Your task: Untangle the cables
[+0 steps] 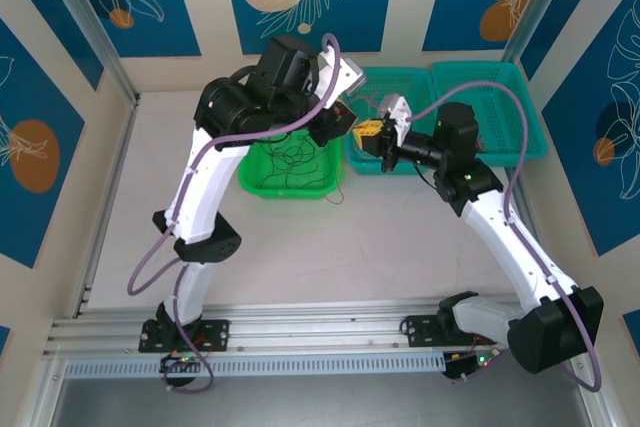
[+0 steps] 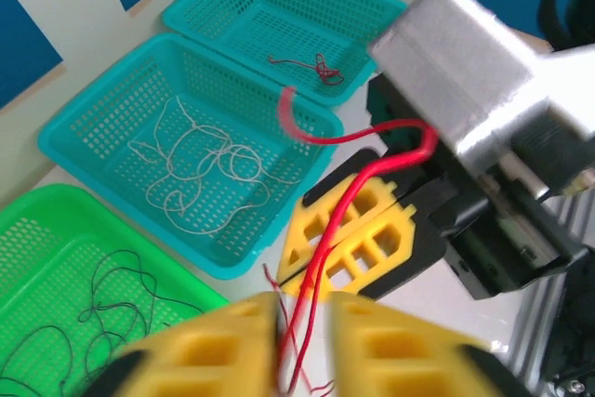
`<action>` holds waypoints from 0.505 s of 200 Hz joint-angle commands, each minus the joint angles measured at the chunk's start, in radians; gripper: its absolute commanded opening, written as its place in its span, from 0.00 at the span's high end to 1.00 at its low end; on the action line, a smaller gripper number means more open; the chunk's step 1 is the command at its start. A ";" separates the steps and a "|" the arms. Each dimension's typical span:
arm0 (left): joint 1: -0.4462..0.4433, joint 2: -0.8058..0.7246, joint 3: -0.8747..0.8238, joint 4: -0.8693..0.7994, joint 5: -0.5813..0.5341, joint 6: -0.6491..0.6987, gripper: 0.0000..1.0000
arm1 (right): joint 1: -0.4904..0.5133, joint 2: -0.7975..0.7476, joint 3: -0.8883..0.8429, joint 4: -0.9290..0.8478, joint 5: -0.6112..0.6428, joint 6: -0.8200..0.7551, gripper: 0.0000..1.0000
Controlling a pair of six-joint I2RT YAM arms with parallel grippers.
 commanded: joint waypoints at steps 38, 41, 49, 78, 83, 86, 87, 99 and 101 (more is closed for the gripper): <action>-0.120 -0.006 0.058 -0.028 -0.076 0.281 0.35 | -0.138 0.023 0.105 0.018 0.218 0.193 1.00; -0.131 -0.003 0.058 -0.029 -0.087 0.296 0.34 | -0.145 0.026 0.110 0.021 0.226 0.200 1.00; -0.158 0.007 0.058 -0.031 -0.105 0.330 0.33 | -0.180 0.044 0.126 0.031 0.258 0.234 1.00; -0.208 0.042 0.058 -0.013 -0.113 0.340 0.32 | -0.304 0.139 0.233 0.011 0.404 0.264 1.00; -0.215 0.047 0.058 -0.005 -0.106 0.335 0.32 | -0.324 0.161 0.256 0.008 0.422 0.262 1.00; -0.218 0.050 0.058 0.001 -0.101 0.330 0.32 | -0.338 0.174 0.270 0.006 0.432 0.262 1.00; -0.220 0.052 0.058 0.002 -0.099 0.328 0.32 | -0.342 0.177 0.275 0.006 0.434 0.261 1.00; -0.231 0.060 0.058 0.030 -0.077 0.304 0.31 | -0.393 0.241 0.333 0.005 0.481 0.267 1.00; -0.232 0.062 0.058 0.035 -0.073 0.299 0.31 | -0.402 0.252 0.344 0.005 0.486 0.270 1.00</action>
